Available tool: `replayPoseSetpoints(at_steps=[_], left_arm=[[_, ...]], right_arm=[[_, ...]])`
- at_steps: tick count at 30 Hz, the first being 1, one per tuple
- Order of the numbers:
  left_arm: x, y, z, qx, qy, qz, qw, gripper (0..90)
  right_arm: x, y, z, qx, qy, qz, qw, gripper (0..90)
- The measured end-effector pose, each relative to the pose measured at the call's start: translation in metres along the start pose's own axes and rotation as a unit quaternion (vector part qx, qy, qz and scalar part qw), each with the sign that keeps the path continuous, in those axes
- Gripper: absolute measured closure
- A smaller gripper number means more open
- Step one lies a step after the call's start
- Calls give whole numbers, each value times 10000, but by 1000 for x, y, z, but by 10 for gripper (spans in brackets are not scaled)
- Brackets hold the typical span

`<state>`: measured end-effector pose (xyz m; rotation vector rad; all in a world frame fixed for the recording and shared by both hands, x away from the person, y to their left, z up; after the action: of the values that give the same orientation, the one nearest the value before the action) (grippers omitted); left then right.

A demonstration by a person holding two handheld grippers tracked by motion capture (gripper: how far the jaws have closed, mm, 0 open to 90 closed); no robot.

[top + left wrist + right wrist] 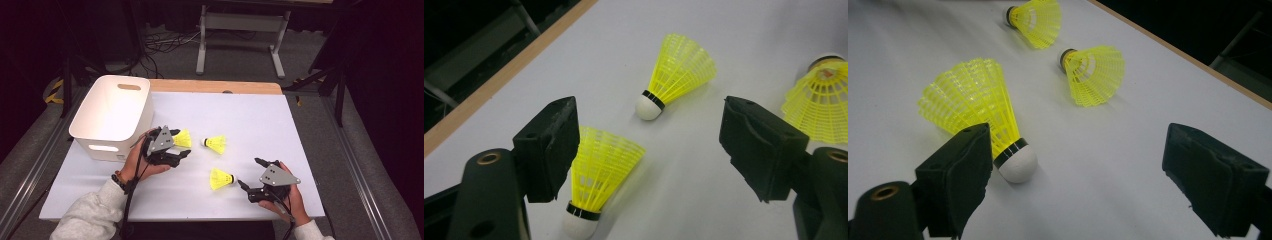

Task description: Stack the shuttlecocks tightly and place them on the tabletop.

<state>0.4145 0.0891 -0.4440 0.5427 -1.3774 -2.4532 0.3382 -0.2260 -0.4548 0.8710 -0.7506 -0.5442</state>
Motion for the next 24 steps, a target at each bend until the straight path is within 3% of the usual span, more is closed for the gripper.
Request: replayPoseSetpoints(at_steps=[4,6,9,11,15,17,20,24], left_arm=[[12,-15,21,245,-44,-155,9996,220],[18,-21,31,324,93,-309,9990,201],[25,-31,46,529,91,-251,9982,190],[29,-37,52,570,105,-289,9979,180],[39,-51,64,675,5,-174,9976,156],[43,-58,69,575,4,-239,9981,119],[46,-67,76,654,-3,-93,9978,104],[42,-79,88,653,136,80,9977,87]], right_arm=[[1,1,1,39,-20,-12,10000,135],[2,1,1,32,-36,-26,10000,135],[2,0,2,20,-51,-41,10000,135],[2,2,2,44,-55,-55,10000,135],[2,3,3,88,-60,-63,9999,136],[2,3,3,89,-26,-109,9999,144],[3,4,5,97,9,-163,9998,156],[5,5,6,97,50,-317,9994,159]])
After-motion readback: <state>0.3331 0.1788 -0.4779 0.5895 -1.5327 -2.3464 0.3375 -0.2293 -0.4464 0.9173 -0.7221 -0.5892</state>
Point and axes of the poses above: each handheld gripper's, and its own axes: z roughly backward along the jaws, y roughly out of its top, x roughly to its right, the point moved 4 cm from there along -z, roughly forward along the jaws, and after that the axes turned 7 degrees about -y, right-handed, at the moved point
